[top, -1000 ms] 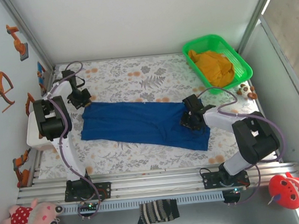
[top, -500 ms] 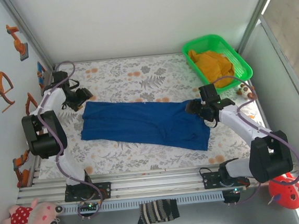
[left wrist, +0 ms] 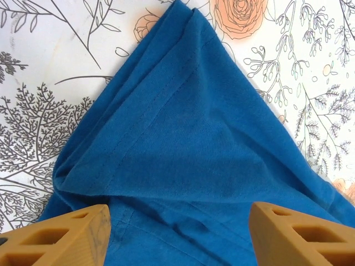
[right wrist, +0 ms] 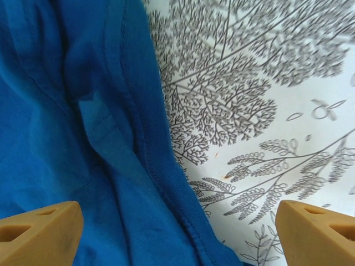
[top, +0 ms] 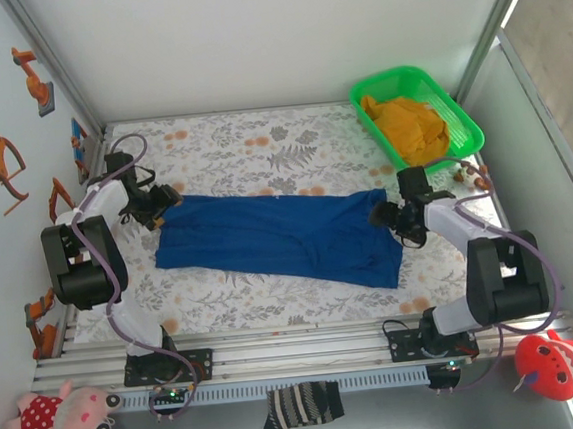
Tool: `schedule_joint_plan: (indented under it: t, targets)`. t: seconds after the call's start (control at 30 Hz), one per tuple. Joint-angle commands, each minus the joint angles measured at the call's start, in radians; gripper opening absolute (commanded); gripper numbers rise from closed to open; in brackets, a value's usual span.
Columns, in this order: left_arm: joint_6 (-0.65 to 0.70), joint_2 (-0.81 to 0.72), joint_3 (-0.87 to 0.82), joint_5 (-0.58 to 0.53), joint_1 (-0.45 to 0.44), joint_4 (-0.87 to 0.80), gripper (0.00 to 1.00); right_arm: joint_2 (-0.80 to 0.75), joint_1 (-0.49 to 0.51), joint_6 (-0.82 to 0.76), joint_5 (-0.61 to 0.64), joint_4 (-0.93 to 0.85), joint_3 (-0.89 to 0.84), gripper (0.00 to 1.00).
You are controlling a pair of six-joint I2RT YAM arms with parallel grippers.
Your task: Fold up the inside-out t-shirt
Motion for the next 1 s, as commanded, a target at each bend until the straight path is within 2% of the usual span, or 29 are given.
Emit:
schedule_joint_plan:
  t: [0.0,0.23,0.37,0.4,0.43,0.6,0.8,0.97]
  targets:
    - [-0.001,0.012,0.000,0.019,0.004,-0.013,0.66,0.017,-0.003,0.001,-0.081,0.064,-0.038,0.89]
    - [0.006,0.021,0.000,0.009,0.009,-0.018,0.66,0.019,0.057,0.064,-0.177,0.156,-0.099,0.86]
    - [0.014,0.032,0.003,0.004,0.012,-0.026,0.66,0.030,0.127,0.111,-0.167,0.195,-0.110,0.74]
    - [0.016,0.036,0.004,0.003,0.012,-0.029,0.66,0.036,0.142,0.119,-0.156,0.199,-0.107,0.69]
    - [0.019,0.041,0.007,0.000,0.012,-0.035,0.66,0.042,0.151,0.126,-0.147,0.199,-0.102,0.60]
    - [0.047,0.060,0.023,-0.032,0.011,-0.076,0.66,0.049,0.150,0.118,-0.088,0.157,-0.071,0.00]
    - [0.089,0.114,0.054,-0.071,-0.006,-0.128,0.65,0.031,0.080,0.055,-0.054,0.041,-0.005,0.00]
    - [0.079,0.133,0.019,-0.034,-0.061,-0.125,0.59,-0.001,0.008,-0.019,-0.037,-0.081,0.084,0.00]
